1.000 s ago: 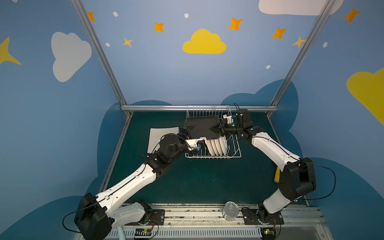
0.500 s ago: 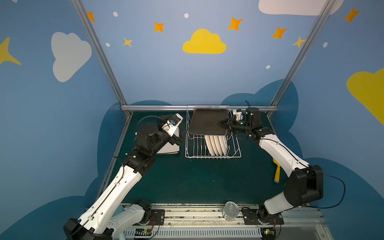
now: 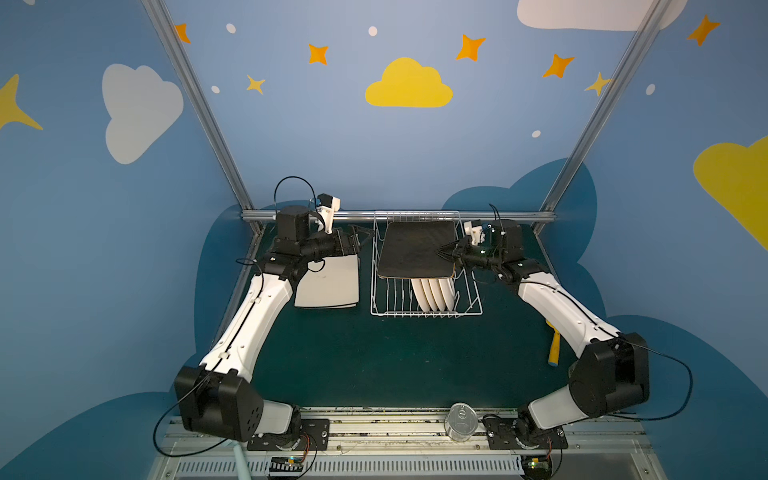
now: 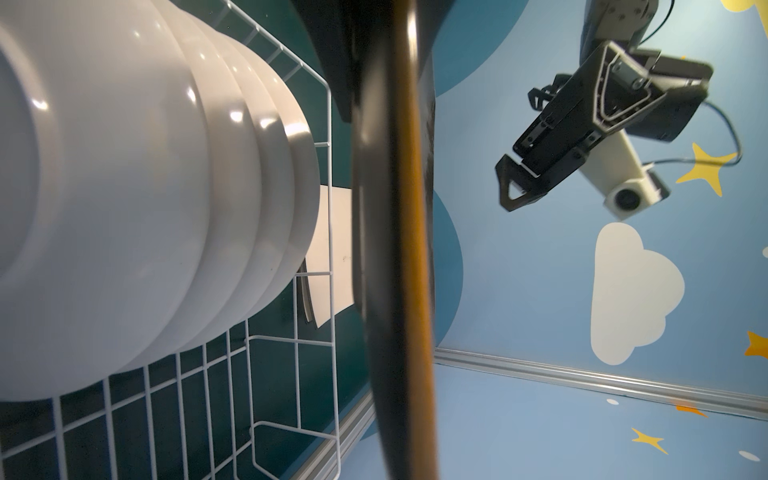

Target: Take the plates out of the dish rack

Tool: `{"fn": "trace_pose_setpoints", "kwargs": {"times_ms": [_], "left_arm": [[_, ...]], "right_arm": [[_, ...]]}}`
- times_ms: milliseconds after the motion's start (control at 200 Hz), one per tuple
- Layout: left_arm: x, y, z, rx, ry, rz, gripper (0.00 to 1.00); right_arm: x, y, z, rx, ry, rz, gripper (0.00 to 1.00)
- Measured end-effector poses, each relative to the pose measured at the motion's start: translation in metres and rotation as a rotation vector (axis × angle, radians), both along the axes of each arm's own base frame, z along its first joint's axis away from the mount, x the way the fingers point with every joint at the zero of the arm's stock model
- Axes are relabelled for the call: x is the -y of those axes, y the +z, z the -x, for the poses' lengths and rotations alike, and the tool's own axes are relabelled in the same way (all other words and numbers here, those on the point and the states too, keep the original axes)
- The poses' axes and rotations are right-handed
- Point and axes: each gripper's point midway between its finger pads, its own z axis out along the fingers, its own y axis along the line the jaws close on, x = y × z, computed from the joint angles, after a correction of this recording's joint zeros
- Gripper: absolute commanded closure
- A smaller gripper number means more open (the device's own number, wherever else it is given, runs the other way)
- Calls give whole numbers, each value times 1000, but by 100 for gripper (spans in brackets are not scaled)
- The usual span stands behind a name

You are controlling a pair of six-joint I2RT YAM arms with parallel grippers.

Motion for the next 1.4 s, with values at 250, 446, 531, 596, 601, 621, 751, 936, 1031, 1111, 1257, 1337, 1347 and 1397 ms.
{"fn": "trace_pose_setpoints", "kwargs": {"times_ms": [250, 446, 531, 596, 601, 621, 751, 936, 1031, 1111, 1257, 1337, 1347, 1397], "left_arm": [[28, -38, -9, -250, -110, 162, 1], [55, -36, -3, -303, -227, 254, 1], [64, -36, 0, -324, -274, 277, 2], [68, -39, 3, -344, -300, 286, 4], [69, -39, 3, -346, -300, 287, 4], [70, -40, 3, -351, -308, 288, 5], [77, -44, 8, -373, -339, 294, 18], [81, -41, 12, -377, -365, 300, 45], [82, -40, 13, -370, -370, 300, 59], [82, -39, 12, -374, -367, 304, 68], [80, -39, 10, -378, -355, 307, 88], [78, -37, 11, -386, -365, 319, 94], [79, -36, 11, -384, -368, 320, 95], [78, -35, 11, -384, -370, 323, 97]], "right_arm": [[-2, 21, 5, 96, 36, -22, 100], [-5, 26, 7, 129, 64, -42, 100], [-6, 26, 8, 135, 73, -47, 100], [-7, 25, 9, 136, 78, -49, 100], [-7, 25, 9, 136, 78, -49, 100], [-7, 25, 9, 137, 80, -50, 100], [-8, 25, 11, 139, 89, -54, 100], [-10, 27, 12, 145, 101, -61, 100], [-10, 27, 12, 147, 104, -63, 100], [-11, 27, 12, 148, 109, -67, 100], [-12, 32, 13, 171, 119, -78, 100], [-12, 34, 13, 176, 128, -85, 100], [-12, 34, 13, 176, 128, -86, 100], [-13, 36, 14, 182, 132, -89, 100]]}}
